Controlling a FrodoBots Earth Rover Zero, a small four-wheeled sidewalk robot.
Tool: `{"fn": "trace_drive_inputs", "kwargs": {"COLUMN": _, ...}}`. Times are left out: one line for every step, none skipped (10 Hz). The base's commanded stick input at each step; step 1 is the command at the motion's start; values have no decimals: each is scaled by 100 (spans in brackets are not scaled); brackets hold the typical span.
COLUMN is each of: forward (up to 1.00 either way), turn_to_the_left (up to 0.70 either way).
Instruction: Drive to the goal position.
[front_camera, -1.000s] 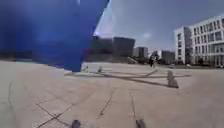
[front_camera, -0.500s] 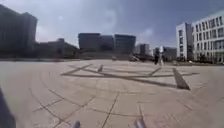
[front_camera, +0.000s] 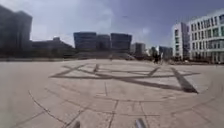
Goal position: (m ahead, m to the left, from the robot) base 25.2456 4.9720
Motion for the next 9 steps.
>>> {"fn": "trace_drive_inputs", "kwargs": {"forward": 85, "turn_to_the_left": 0}}
{"fn": "trace_drive_inputs", "kwargs": {"forward": 85, "turn_to_the_left": 0}}
{"fn": "trace_drive_inputs", "kwargs": {"forward": 85, "turn_to_the_left": 0}}
{"fn": "trace_drive_inputs", "kwargs": {"forward": 85, "turn_to_the_left": 0}}
{"fn": "trace_drive_inputs", "kwargs": {"forward": 85, "turn_to_the_left": 0}}
{"fn": "trace_drive_inputs", "kwargs": {"forward": 85, "turn_to_the_left": 0}}
{"fn": "trace_drive_inputs", "kwargs": {"forward": 85, "turn_to_the_left": 0}}
{"fn": "trace_drive_inputs", "kwargs": {"forward": 85, "turn_to_the_left": 0}}
{"fn": "trace_drive_inputs", "kwargs": {"forward": 85, "turn_to_the_left": 0}}
